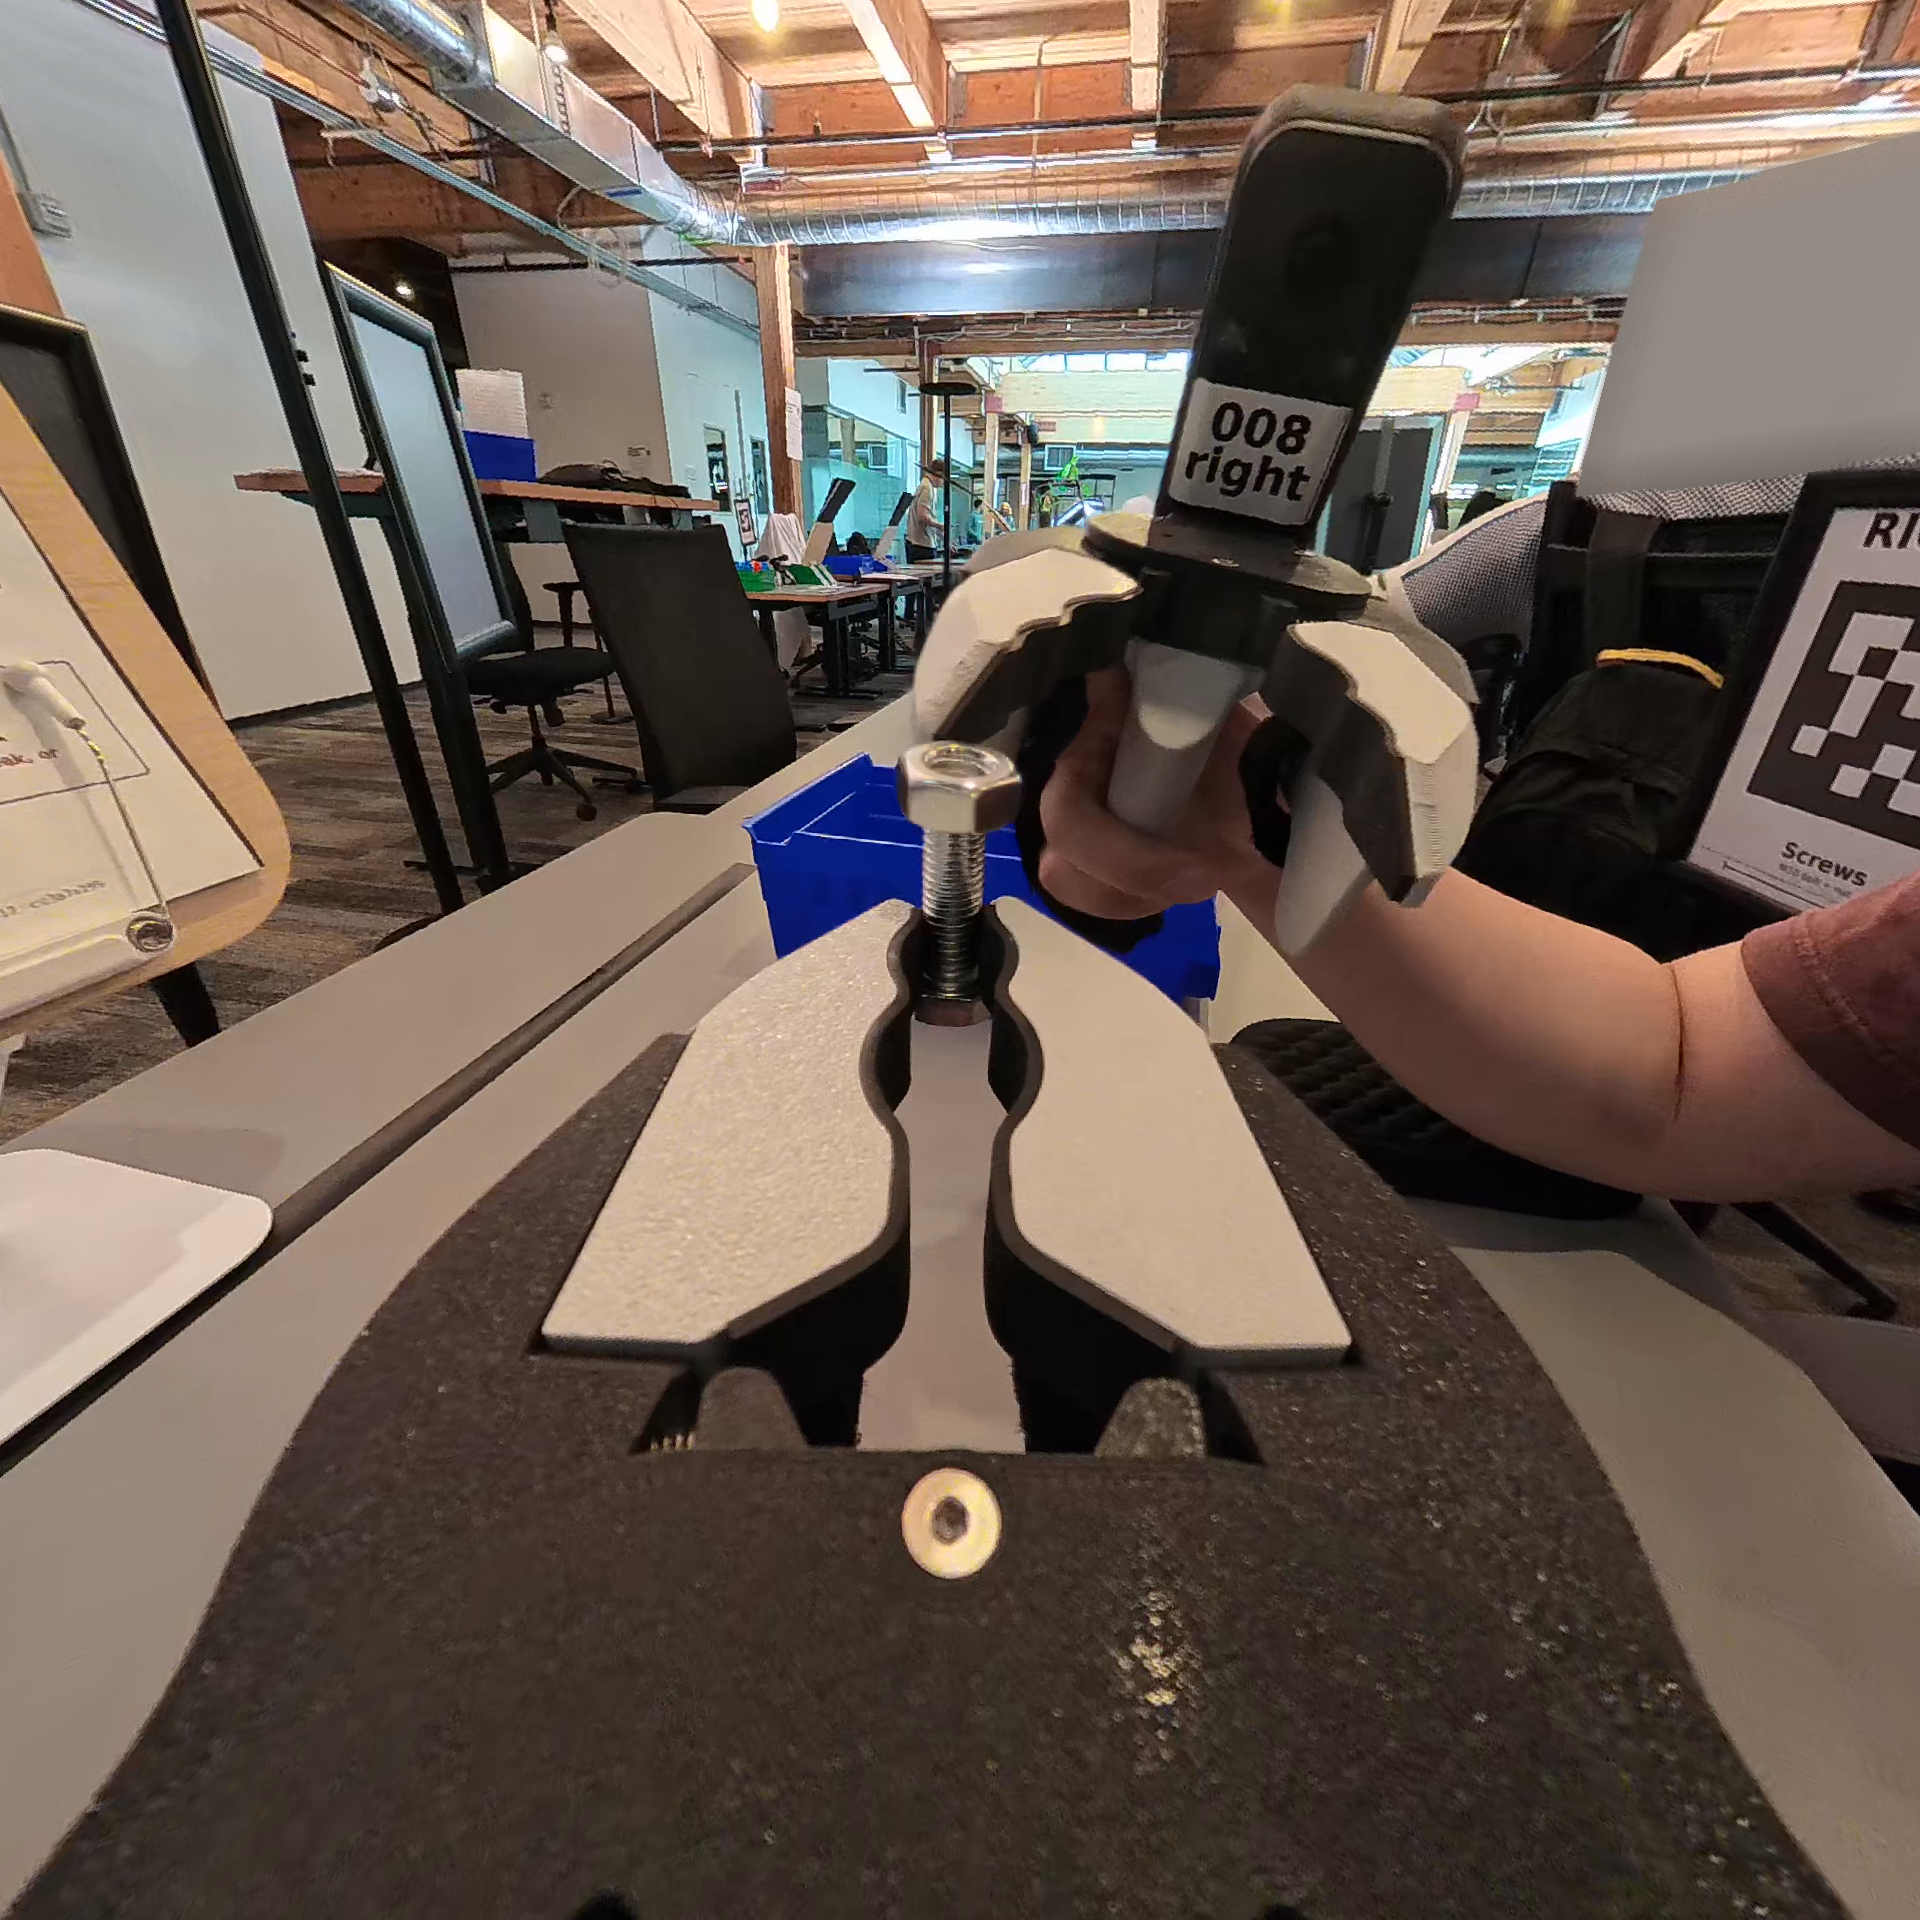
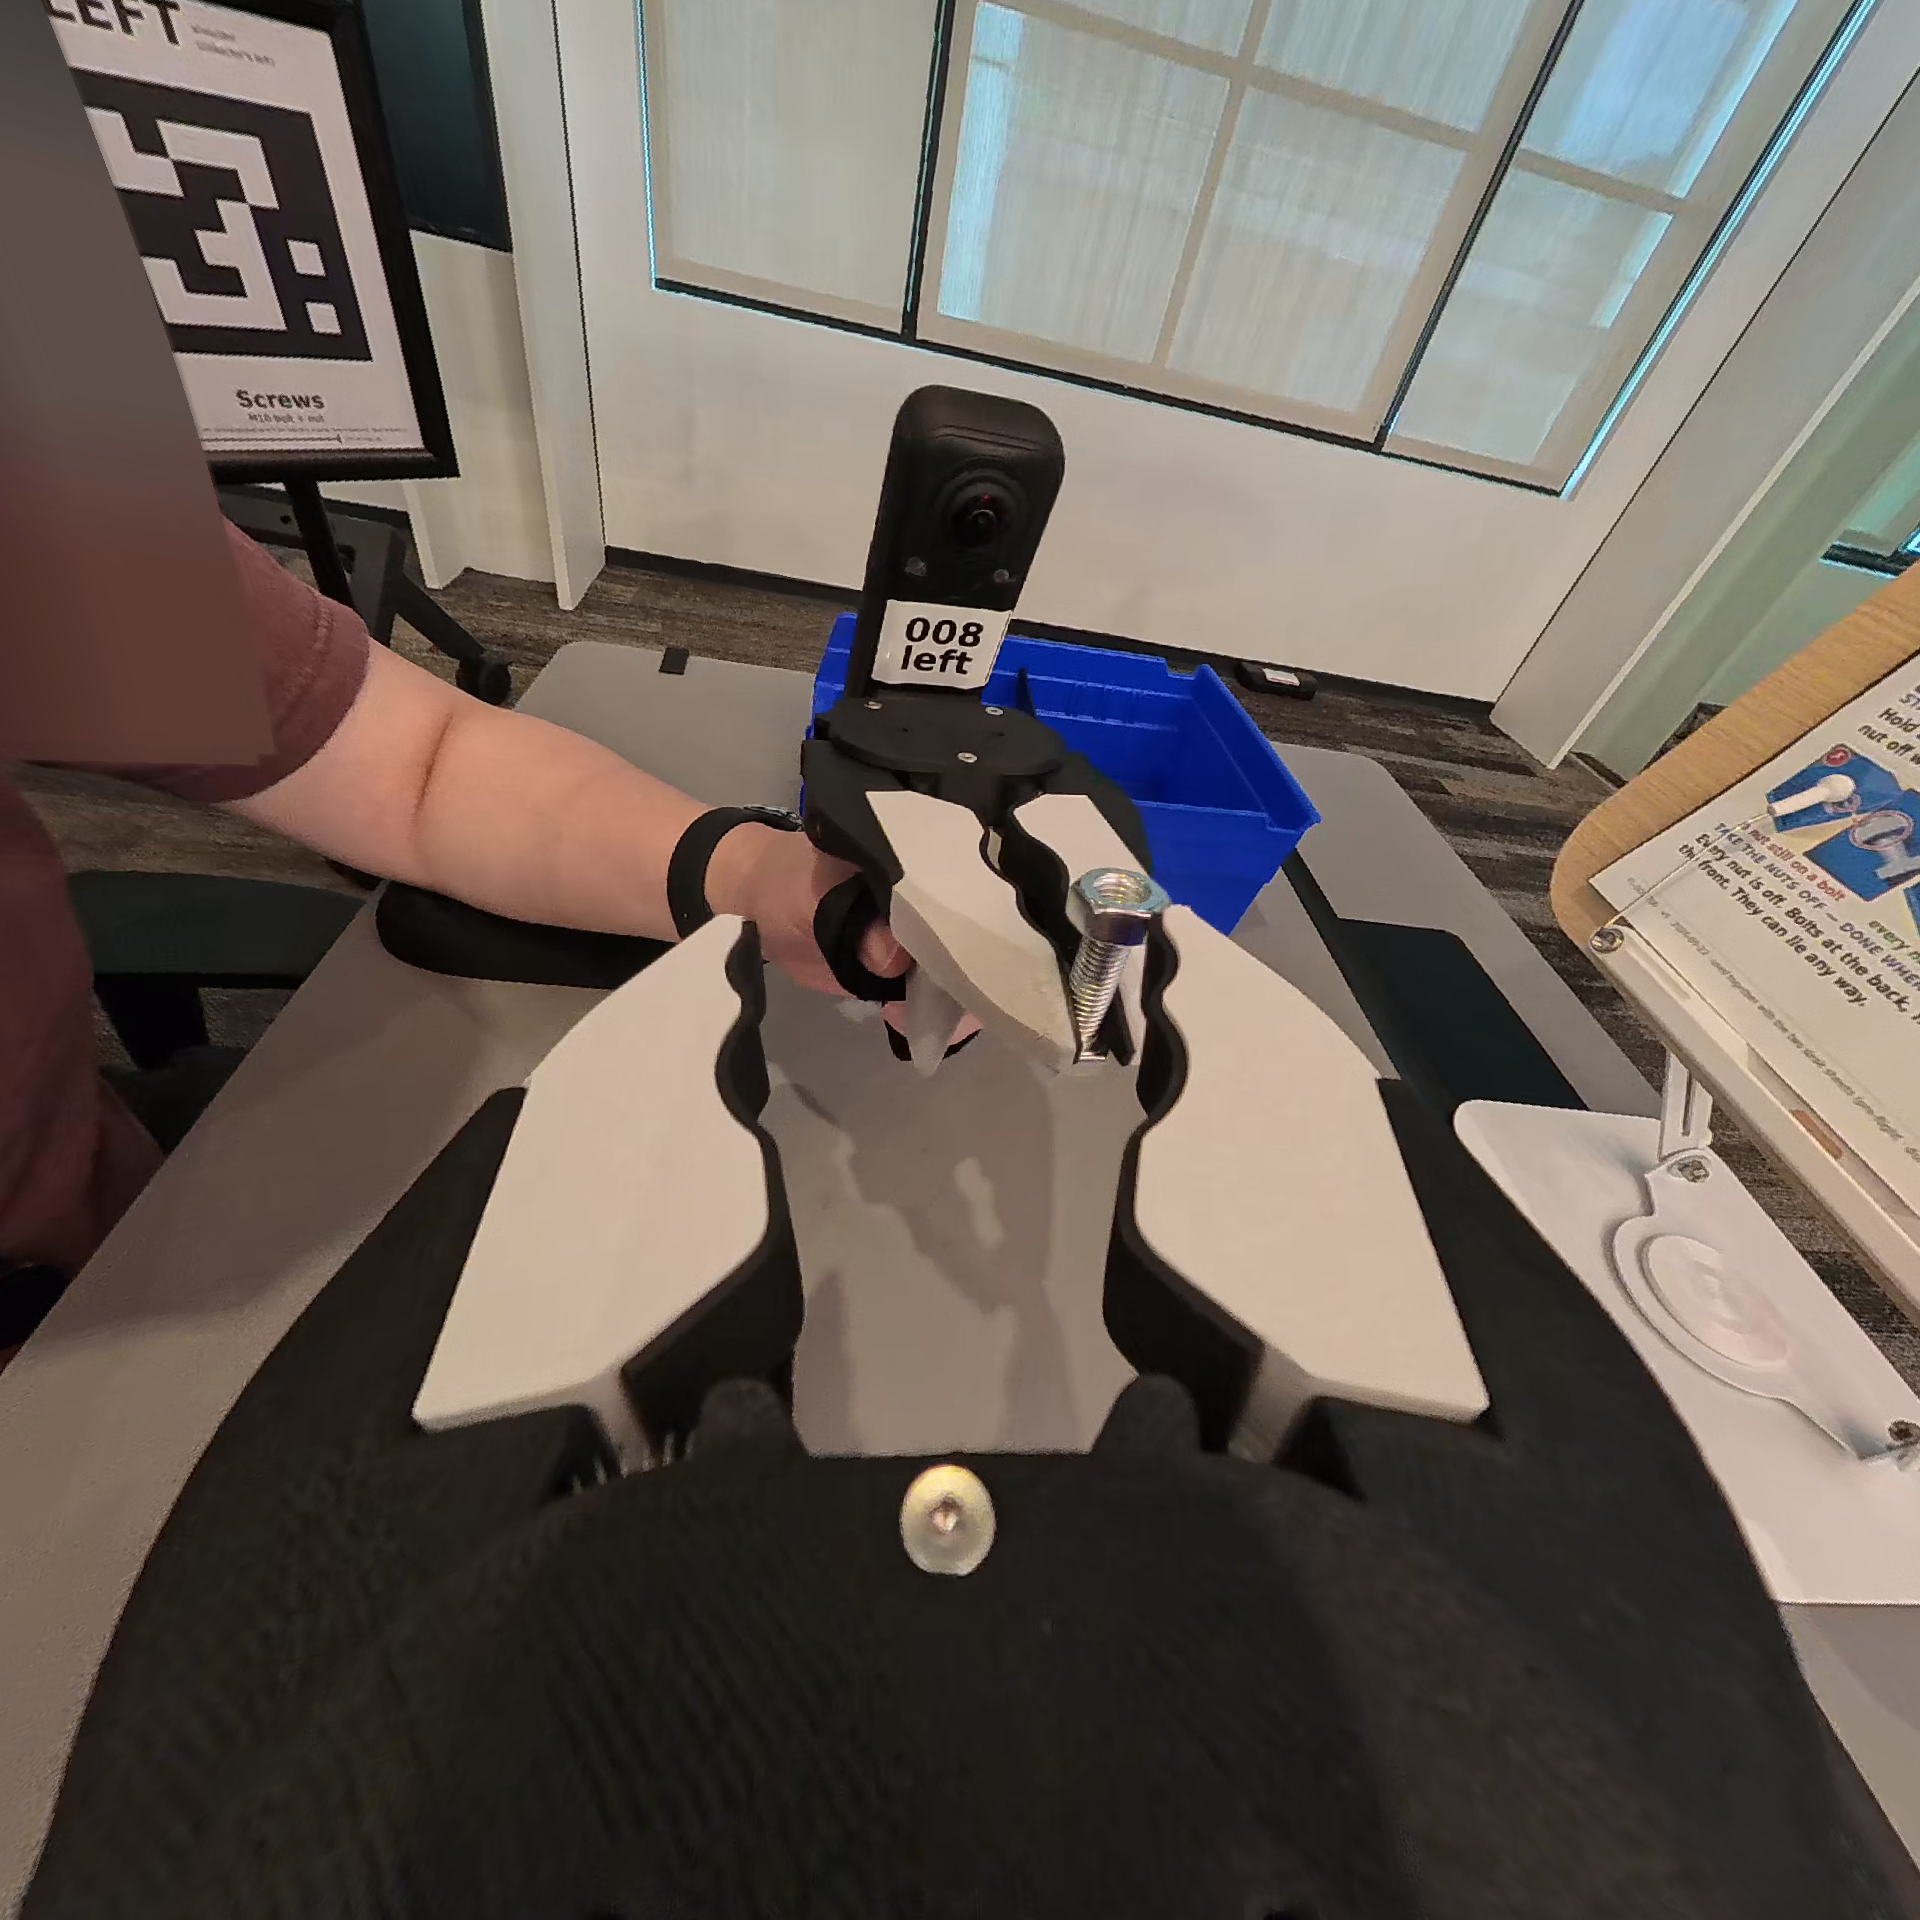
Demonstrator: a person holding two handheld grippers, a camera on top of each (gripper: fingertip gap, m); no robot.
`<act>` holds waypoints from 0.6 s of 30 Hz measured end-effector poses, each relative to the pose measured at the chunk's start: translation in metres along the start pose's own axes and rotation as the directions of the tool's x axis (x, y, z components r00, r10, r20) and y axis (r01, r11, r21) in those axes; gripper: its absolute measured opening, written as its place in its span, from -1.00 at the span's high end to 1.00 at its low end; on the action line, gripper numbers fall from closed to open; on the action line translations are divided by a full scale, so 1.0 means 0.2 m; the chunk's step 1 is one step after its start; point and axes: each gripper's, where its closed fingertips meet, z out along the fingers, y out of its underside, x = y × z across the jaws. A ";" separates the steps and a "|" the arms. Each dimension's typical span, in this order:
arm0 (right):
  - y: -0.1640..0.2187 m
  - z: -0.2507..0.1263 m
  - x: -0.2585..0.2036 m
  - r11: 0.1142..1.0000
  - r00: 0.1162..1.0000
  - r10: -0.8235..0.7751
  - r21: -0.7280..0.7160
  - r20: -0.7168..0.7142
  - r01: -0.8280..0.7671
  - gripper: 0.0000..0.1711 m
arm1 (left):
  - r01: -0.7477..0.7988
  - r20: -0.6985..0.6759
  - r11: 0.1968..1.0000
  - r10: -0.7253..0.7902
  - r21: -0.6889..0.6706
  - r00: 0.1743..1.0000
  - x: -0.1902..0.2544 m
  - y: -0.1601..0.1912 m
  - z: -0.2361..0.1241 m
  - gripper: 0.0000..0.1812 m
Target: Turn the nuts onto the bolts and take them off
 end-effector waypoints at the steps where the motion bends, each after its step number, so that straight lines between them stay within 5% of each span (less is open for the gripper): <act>1: 0.00 0.00 0.00 1.000 1.000 -0.002 -0.003 -0.004 0.002 0.18 | 0.000 0.003 1.000 0.000 0.000 1.000 0.00 0.00 0.00 0.90; 18: 0.00 0.00 0.04 1.000 0.998 -0.014 -0.010 -0.063 0.014 0.16 | -0.009 0.030 1.000 0.010 -0.023 1.000 -0.02 0.01 0.00 0.90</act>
